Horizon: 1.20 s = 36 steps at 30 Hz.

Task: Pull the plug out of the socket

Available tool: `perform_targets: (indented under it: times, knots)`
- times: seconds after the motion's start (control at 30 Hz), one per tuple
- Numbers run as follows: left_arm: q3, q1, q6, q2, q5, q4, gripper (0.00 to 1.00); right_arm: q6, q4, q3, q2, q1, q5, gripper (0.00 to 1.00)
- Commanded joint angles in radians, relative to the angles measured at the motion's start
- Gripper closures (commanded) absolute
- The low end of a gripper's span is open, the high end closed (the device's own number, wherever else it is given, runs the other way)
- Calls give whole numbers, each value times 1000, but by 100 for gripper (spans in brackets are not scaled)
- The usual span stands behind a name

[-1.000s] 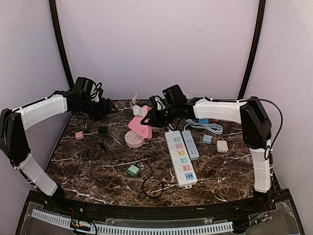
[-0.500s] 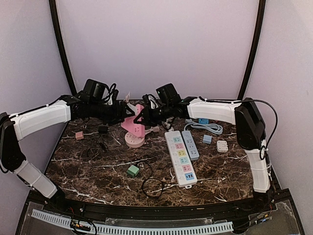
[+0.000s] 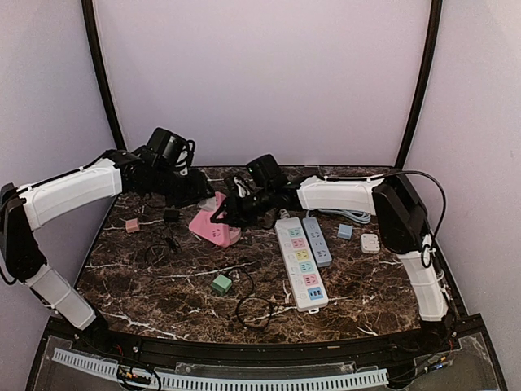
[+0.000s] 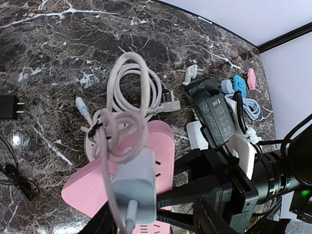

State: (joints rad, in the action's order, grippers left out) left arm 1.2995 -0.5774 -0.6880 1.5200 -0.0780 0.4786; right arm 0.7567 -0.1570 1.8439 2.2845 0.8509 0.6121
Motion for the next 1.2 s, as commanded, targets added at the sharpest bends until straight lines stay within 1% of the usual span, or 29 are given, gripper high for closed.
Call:
perform_targets:
  times: [0.0,0.07,0.13,0.2,0.27,0.4,0.63,0.97,1.17]
  knots:
    - [-17,-25,-2,1,62,121,49,43,97,46,37,50,79,100]
    - [-37,-36,-12,-10,107,144,51,57,111,49,53,63,95,100]
    - [-66,-44,-26,-27,122,152,52,74,129,50,68,73,113,100]
    - [-105,-49,-43,-46,127,147,56,83,139,51,83,83,125,100]
    - [-140,-53,-57,-61,125,137,58,95,150,53,95,88,138,100]
    - [-176,-66,-75,-63,128,134,59,127,194,44,120,90,165,100]
    - [-175,-79,-85,-15,157,161,58,149,214,55,154,91,193,100]
    - [-164,-81,-105,-57,210,214,51,159,220,70,178,91,207,100]
    - [-163,-80,-107,-24,223,213,51,168,229,77,189,91,215,100]
